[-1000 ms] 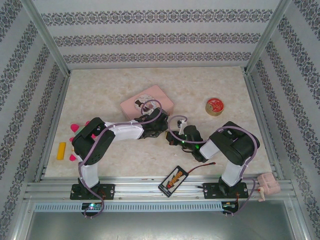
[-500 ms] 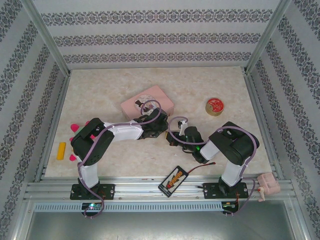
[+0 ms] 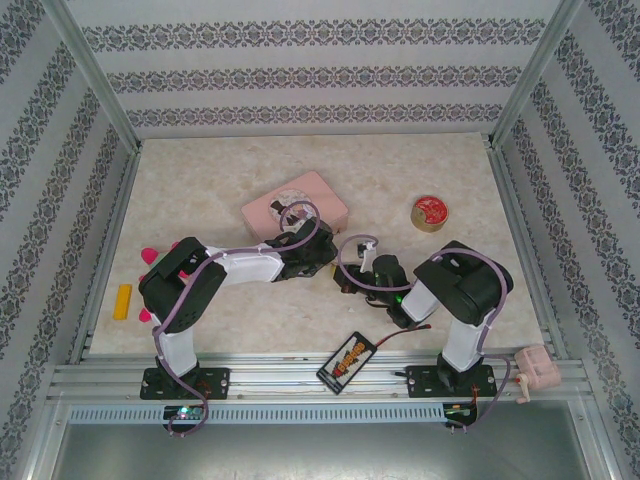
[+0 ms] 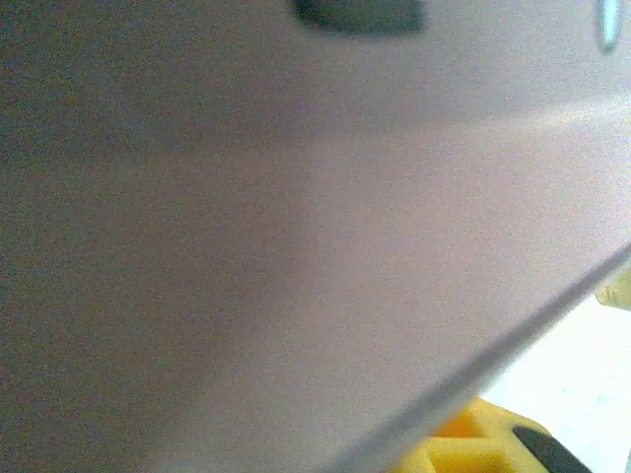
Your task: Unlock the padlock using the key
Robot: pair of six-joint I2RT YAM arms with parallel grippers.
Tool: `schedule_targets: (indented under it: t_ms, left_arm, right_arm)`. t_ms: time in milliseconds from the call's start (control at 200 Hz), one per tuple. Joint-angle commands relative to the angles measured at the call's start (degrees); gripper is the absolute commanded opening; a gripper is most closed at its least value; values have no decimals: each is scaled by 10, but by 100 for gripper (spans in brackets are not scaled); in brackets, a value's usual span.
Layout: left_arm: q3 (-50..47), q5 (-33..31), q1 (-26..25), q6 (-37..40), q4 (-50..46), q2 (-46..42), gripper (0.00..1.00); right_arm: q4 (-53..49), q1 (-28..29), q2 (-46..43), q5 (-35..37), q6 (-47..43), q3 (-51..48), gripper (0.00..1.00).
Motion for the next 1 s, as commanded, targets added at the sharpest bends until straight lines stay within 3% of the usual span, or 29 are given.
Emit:
schedule_targets:
  t_ms: [0,994]
  left_arm:
    - [-14,30,3,-39,16,-22,10]
    - [-19,62,5,-47,31,-18,10]
  right_arm:
    - [17,-15,19,12,4,-11,0]
    - [96,-27,52,-47,19,21,0]
